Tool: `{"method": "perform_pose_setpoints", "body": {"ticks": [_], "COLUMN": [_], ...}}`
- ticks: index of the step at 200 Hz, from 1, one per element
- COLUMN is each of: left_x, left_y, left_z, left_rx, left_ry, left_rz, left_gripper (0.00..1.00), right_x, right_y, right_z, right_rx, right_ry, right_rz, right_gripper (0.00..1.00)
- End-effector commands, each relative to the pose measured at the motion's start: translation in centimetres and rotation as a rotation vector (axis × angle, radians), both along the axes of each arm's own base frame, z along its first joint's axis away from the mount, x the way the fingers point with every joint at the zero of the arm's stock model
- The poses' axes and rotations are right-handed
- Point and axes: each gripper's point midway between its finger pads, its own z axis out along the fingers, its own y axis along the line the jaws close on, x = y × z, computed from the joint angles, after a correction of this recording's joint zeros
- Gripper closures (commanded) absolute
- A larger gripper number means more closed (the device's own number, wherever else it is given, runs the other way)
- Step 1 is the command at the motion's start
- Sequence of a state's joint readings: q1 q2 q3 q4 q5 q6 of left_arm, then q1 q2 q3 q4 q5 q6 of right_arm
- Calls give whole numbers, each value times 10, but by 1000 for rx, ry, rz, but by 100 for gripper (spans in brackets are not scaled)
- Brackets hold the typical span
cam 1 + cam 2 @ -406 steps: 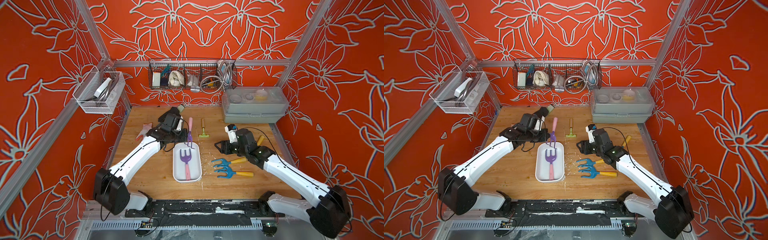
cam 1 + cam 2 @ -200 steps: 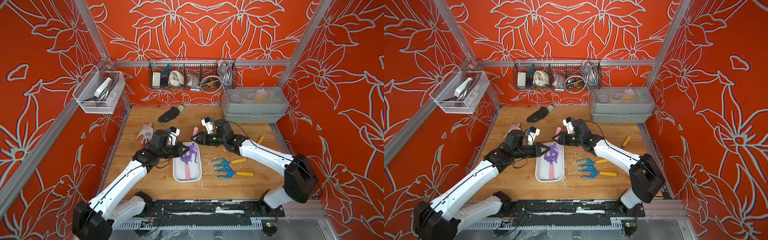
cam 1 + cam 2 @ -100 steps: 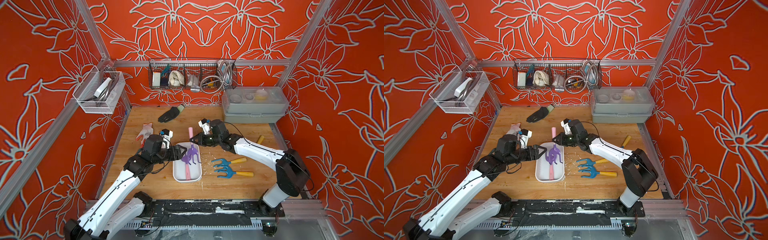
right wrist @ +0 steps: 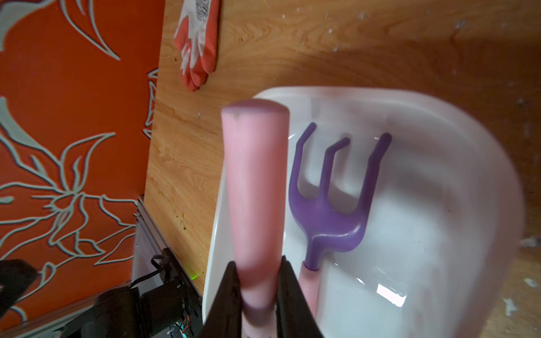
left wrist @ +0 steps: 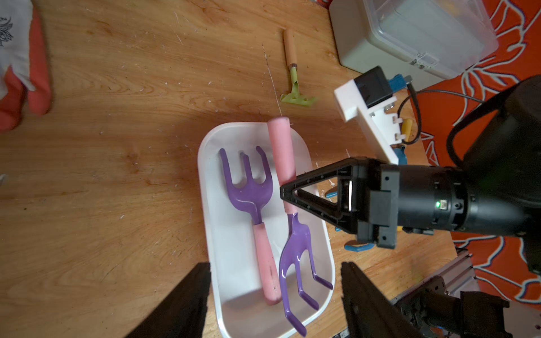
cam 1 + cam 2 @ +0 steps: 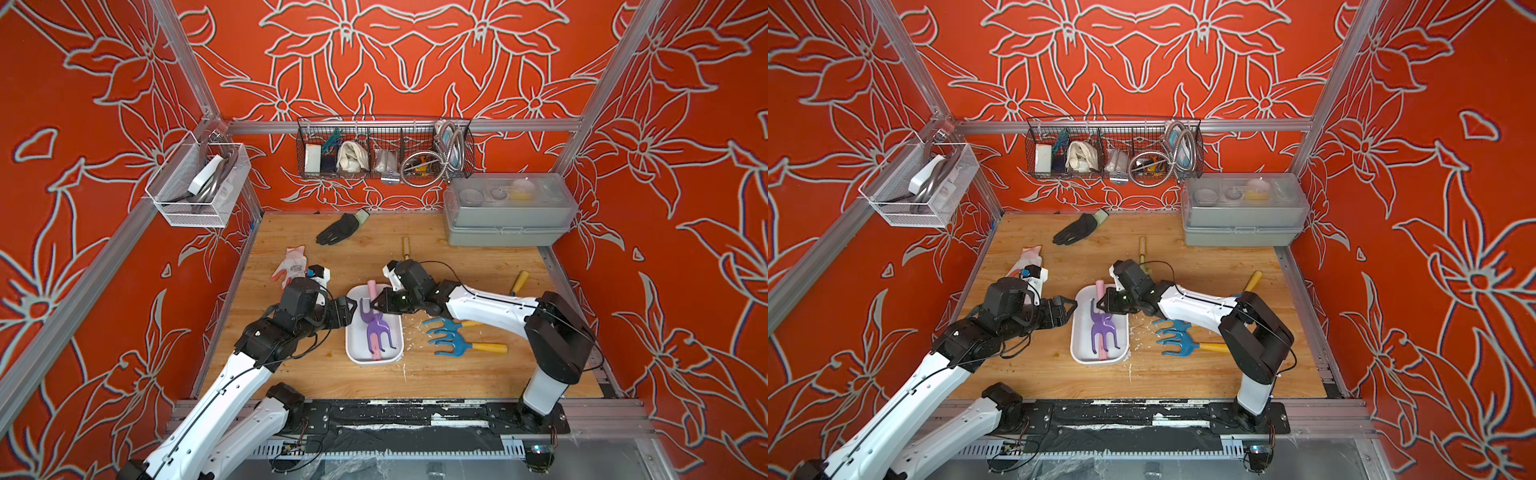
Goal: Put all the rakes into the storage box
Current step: Place the rake in the storage box.
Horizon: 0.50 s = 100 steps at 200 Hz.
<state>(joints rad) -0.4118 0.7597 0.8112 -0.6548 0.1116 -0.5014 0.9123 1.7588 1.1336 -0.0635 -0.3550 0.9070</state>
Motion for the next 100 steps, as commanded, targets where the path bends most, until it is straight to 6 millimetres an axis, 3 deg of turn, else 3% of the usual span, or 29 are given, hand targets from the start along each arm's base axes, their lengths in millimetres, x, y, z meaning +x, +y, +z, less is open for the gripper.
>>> {"method": "perform_pose_setpoints", "body": {"ticks": [1, 37, 54, 70, 88, 100], "left_x": [-2, -3, -3, -1, 4, 9], "left_y": [7, 6, 5, 3, -1, -4], "left_z": [2, 7, 14, 23, 34, 44], "left_rx": [28, 22, 25, 34, 52, 57], "left_ry": [-15, -20, -24, -33, -40, -46], "left_rz": [14, 1, -13, -31, -64, -85], "left_gripper": [28, 28, 28, 27, 26, 26], "right_x": [5, 4, 6, 7, 8, 9], "right_y": [7, 21, 25, 29, 31, 28], "right_z": [-5, -12, -12, -9, -4, 1], "right_rx": [-30, -40, -42, -40, -46, -58], "right_ry": [-14, -2, -4, -8, -25, -48], "right_rz": [-58, -61, -63, -58, -47, -41], "right_gripper": [100, 100, 95, 83, 62, 57]}}
